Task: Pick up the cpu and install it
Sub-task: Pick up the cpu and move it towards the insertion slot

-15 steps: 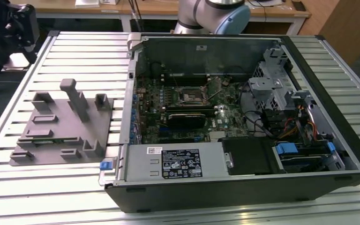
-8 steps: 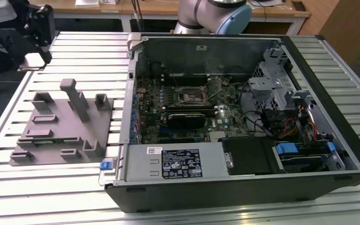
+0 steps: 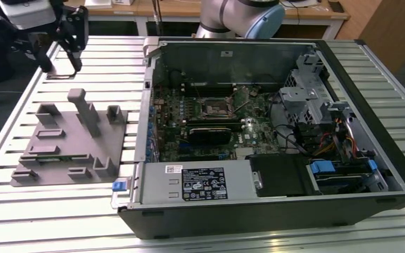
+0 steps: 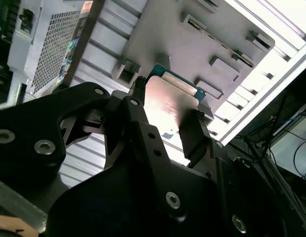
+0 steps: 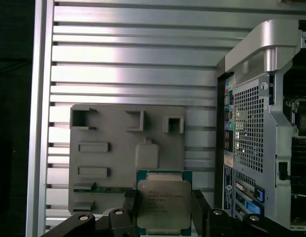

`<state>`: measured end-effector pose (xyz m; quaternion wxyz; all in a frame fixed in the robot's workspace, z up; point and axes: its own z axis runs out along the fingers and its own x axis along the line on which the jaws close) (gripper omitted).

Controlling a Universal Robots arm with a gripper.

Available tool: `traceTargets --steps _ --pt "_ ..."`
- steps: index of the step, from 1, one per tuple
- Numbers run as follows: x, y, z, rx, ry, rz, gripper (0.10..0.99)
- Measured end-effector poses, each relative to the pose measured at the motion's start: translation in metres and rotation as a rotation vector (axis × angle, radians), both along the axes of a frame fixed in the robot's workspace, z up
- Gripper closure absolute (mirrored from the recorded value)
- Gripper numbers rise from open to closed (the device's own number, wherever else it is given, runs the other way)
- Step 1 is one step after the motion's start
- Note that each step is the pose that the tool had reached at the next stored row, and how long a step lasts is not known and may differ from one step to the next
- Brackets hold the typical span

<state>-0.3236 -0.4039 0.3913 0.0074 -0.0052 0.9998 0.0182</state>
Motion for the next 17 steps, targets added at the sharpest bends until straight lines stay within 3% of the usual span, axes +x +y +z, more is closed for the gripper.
traceTargets --steps 8,17 --pt "0.0356 0.0001 -0.0002 0.000 0.0001 0.000 0.561" --pt "0.0585 0.0003 -0.0005 0.000 0.0000 0.000 0.561"
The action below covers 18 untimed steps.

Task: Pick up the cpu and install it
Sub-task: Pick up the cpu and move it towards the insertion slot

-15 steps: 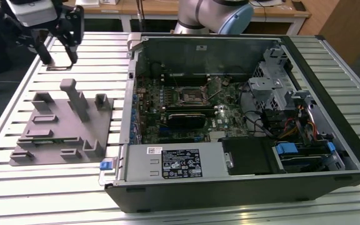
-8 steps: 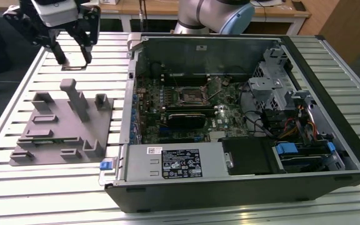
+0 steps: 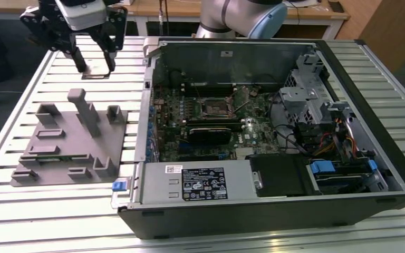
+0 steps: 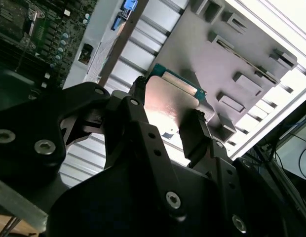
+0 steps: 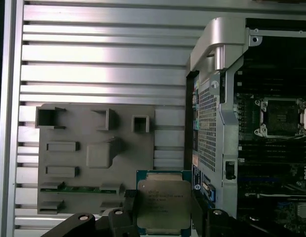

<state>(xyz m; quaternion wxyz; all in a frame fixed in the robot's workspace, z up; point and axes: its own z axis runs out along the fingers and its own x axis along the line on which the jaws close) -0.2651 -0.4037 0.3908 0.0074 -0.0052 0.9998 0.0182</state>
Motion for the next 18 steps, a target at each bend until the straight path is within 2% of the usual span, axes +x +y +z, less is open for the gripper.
traceTargets --steps 18 --pt "0.0477 0.0011 -0.0003 0.000 0.0001 0.000 0.561"
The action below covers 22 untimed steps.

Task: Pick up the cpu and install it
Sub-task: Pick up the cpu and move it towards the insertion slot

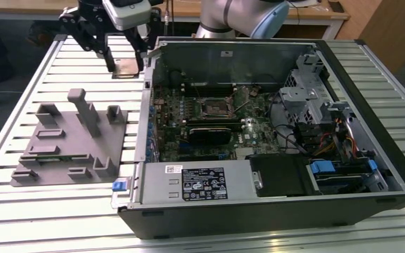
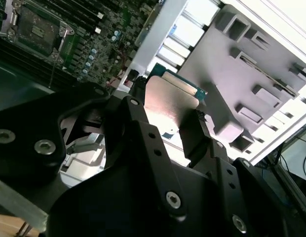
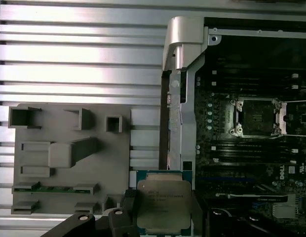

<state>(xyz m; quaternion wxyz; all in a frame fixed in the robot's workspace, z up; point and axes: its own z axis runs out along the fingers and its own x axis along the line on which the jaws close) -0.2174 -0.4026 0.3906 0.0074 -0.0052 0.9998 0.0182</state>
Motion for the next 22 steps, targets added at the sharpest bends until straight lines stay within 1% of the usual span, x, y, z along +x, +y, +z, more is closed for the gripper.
traceTargets --steps 3,13,20,22 --pt "0.0064 0.0001 0.0000 0.000 -0.0001 0.000 0.561" --pt "0.0204 0.0001 0.0000 0.000 0.0000 0.000 0.561" --pt "0.0346 0.0001 -0.0001 0.001 -0.0001 0.001 0.561" --pt "0.0404 0.0001 -0.0001 0.001 -0.0001 0.001 0.561"
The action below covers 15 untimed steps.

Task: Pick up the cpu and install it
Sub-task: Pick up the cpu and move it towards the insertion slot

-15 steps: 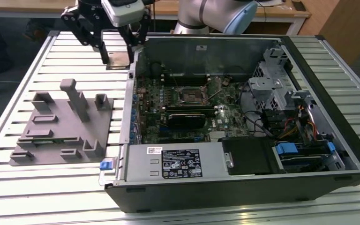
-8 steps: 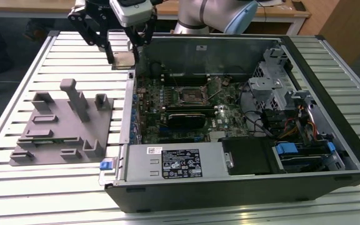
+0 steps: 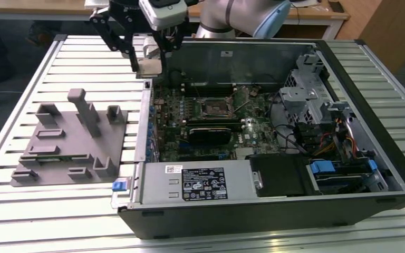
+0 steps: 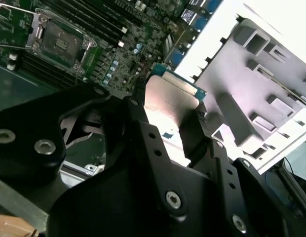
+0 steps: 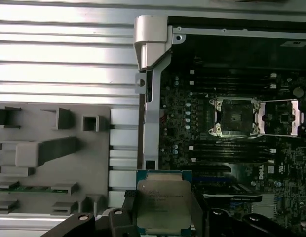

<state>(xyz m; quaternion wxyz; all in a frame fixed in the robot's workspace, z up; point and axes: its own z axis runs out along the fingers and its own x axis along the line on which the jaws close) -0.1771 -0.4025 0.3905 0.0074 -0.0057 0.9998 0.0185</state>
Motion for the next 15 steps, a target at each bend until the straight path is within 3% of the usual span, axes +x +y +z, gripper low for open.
traceTargets --steps 6,15 --pt "0.0250 0.0008 -0.0005 0.000 0.0002 0.000 0.561" --pt "0.0575 0.0104 -0.0030 0.000 0.0000 0.000 0.561"
